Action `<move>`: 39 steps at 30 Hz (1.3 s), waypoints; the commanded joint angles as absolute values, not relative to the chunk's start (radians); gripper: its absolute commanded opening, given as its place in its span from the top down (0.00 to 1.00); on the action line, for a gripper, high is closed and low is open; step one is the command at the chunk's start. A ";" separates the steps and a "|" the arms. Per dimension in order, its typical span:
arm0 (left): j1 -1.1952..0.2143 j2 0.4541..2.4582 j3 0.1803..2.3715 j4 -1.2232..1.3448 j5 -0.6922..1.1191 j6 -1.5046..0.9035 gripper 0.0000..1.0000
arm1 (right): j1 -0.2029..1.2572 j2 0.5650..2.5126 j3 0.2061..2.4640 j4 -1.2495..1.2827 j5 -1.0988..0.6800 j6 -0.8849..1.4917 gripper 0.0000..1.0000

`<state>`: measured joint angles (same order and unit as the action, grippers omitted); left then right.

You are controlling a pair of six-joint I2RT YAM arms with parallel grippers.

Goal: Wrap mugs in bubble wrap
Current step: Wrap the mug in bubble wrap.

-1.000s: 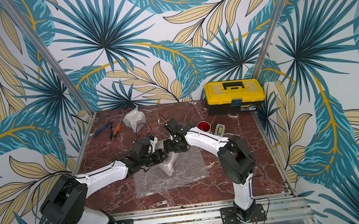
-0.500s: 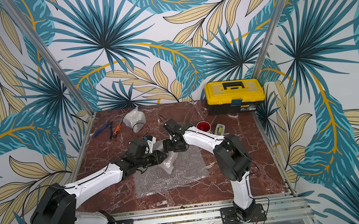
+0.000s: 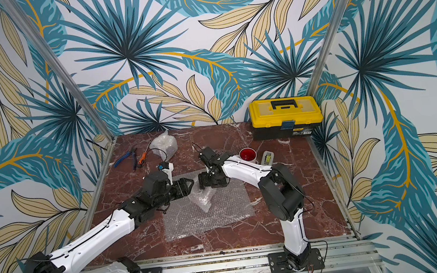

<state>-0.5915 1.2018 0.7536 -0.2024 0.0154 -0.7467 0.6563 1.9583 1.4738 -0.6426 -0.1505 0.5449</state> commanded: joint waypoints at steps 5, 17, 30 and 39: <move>-0.558 1.351 0.839 -0.268 0.015 -0.737 0.19 | 0.661 1.987 1.436 -0.698 -0.138 0.539 0.22; -0.577 1.493 0.818 -0.268 -0.019 -0.773 0.25 | 0.661 1.985 1.419 -0.691 -0.136 0.542 0.22; -0.594 1.553 0.756 -0.268 -0.037 -0.788 0.34 | 0.662 1.872 1.361 -0.630 -0.174 0.532 0.22; -0.595 1.571 0.747 -0.250 -0.009 -0.757 0.41 | 0.651 1.583 1.175 -0.420 -0.096 0.524 0.22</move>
